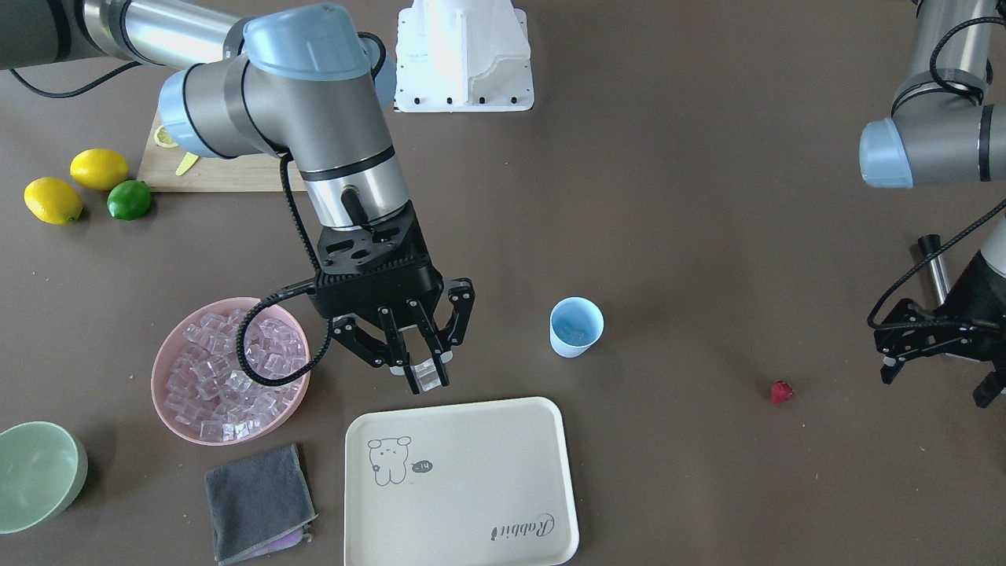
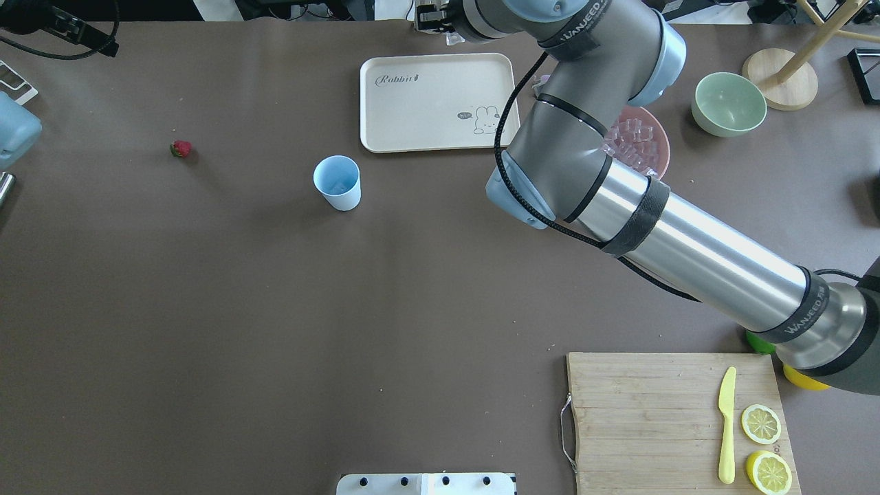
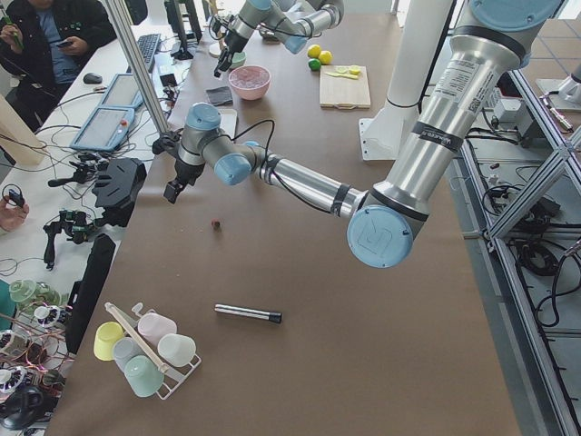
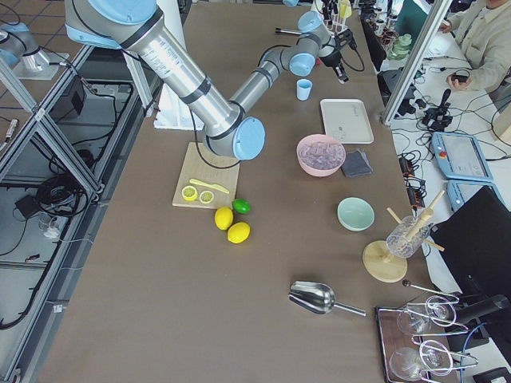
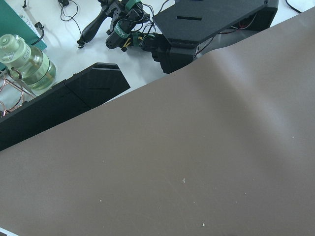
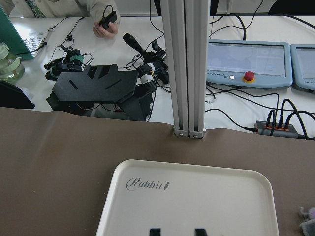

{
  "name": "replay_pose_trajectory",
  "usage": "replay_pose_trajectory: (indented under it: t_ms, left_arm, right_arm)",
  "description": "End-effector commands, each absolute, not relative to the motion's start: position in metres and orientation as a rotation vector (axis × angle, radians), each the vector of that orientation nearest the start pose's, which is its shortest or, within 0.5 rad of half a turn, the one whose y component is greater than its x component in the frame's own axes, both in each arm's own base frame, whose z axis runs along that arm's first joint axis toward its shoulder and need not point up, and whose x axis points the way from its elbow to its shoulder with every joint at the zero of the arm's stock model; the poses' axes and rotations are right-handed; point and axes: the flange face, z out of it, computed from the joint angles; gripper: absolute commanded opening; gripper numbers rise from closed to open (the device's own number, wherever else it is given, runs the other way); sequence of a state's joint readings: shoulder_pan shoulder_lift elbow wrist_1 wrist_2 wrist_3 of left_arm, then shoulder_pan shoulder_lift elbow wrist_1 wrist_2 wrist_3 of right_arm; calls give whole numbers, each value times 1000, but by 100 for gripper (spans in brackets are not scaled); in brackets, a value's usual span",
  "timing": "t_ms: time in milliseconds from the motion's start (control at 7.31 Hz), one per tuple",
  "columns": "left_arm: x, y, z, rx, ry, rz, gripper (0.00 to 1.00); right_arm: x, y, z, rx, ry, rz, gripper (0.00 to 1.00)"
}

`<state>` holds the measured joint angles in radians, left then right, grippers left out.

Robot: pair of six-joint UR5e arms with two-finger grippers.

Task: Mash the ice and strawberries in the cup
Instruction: 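Lower the right gripper over the light blue cup and release the cube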

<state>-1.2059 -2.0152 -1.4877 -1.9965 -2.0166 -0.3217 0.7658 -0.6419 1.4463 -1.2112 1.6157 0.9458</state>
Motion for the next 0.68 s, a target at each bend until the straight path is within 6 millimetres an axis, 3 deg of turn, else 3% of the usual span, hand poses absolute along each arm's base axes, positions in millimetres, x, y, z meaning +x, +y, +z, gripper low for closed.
replay_pose_trajectory:
  t_ms: [0, 274, 547]
  left_arm:
    - [166, -678, 400, 580, 656, 222, 98]
    - [169, -688, 393, 581, 658, 218, 98]
    - [169, -687, 392, 584, 664, 209, 98]
  right_arm:
    - [-508, -591, 44, 734, -910, 68, 0]
    - [-543, -590, 46, 745, -942, 41, 0]
    - [-575, -571, 56, 740, -956, -10, 0]
